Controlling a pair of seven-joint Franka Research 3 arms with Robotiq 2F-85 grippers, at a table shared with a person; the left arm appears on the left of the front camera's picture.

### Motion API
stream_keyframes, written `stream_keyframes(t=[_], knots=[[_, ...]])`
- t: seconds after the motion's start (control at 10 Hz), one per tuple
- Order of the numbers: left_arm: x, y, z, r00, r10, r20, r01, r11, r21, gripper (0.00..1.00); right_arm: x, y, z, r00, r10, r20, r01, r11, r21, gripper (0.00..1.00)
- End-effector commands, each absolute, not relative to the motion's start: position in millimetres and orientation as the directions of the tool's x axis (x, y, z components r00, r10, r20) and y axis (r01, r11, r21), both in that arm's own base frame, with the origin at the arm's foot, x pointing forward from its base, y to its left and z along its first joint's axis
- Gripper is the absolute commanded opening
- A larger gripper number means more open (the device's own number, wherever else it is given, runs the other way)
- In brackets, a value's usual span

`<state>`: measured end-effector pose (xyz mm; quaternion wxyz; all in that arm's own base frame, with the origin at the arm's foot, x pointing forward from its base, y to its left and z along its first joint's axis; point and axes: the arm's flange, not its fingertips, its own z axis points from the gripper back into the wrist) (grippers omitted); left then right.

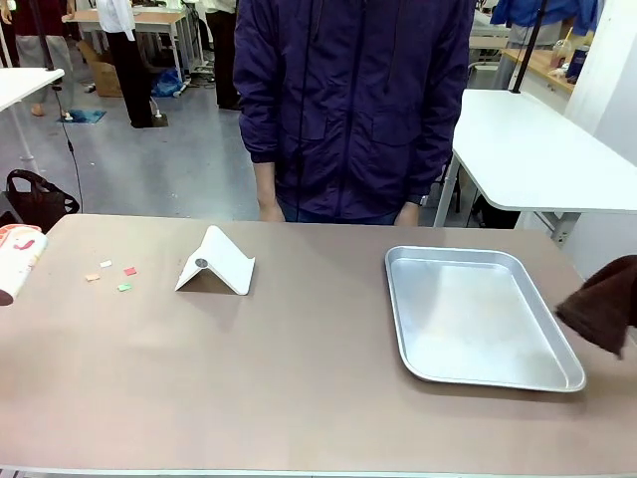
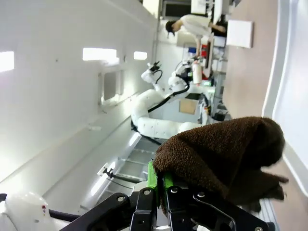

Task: Clean the surface of the table.
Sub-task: If a person points to the right, clean the right side of the table with your right hand, and if they point to the left, clean the left side with your left hand.

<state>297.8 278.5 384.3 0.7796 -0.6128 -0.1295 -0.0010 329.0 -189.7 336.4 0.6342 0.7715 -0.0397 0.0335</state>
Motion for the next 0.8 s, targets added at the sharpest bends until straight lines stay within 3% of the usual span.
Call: stream_keyframes(t=[0.0, 0.1, 0.7], knots=[[295.5, 277.3, 386.1, 0.968, 0.149, 0.204, 0.162, 0.252, -0.954, 0.0, 338.7, -197.2, 345.9, 0.991, -0.016, 0.131, -0.132, -0.129, 0.983, 0.06], [295.5, 277.3, 386.1, 0.968, 0.149, 0.204, 0.162, 0.252, -0.954, 0.0, 329.0, -189.7, 336.4, 0.995, -0.019, 0.102, -0.104, -0.193, 0.976, 0.06], [295.5, 277.3, 386.1, 0.968, 0.149, 0.204, 0.162, 0.252, -0.954, 0.0, 329.0, -189.7, 336.4, 0.995, -0.019, 0.102, -0.104, -0.193, 0.976, 0.06]])
